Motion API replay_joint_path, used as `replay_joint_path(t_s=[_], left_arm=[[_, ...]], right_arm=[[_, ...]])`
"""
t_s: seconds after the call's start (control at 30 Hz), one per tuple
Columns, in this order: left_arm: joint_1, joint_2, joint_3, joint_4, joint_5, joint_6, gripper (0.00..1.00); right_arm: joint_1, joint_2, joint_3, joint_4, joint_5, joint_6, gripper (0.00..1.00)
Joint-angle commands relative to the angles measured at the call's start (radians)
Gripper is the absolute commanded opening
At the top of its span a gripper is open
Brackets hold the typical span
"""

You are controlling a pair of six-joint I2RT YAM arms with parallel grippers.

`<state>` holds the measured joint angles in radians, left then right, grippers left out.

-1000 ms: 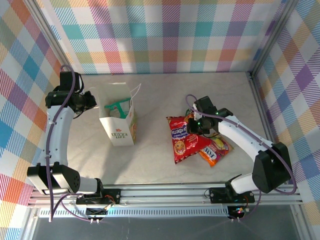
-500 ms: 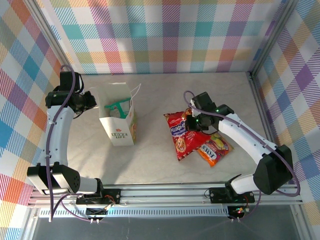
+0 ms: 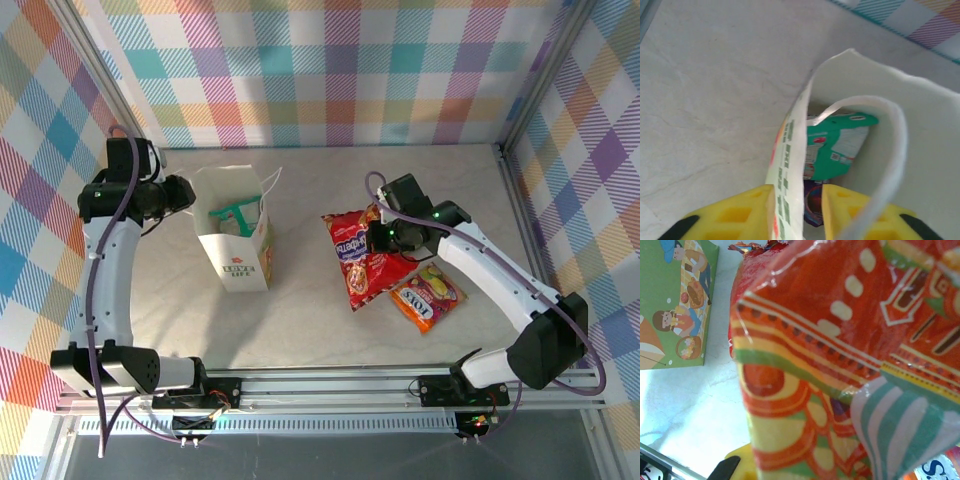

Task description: Place the snacks into the paper bag

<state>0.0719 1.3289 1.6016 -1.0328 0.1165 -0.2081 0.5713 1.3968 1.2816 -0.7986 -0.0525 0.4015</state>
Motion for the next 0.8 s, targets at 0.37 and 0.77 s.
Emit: replay_joint_path(t_s=[0.37,0.77], left_arm=[[-0.052,0.061,0.042,-0.116,-0.006,0.05,0.44],[-0.057,0.125,0.041,-0.125,-0.038,0.041,0.41]], right_arm=[[0.048,-0.01,0.326,-0.031,0.063,-0.084,0.0],[0.102,-0.001,0.532,-0.039,0.068,-0.107,0.0]])
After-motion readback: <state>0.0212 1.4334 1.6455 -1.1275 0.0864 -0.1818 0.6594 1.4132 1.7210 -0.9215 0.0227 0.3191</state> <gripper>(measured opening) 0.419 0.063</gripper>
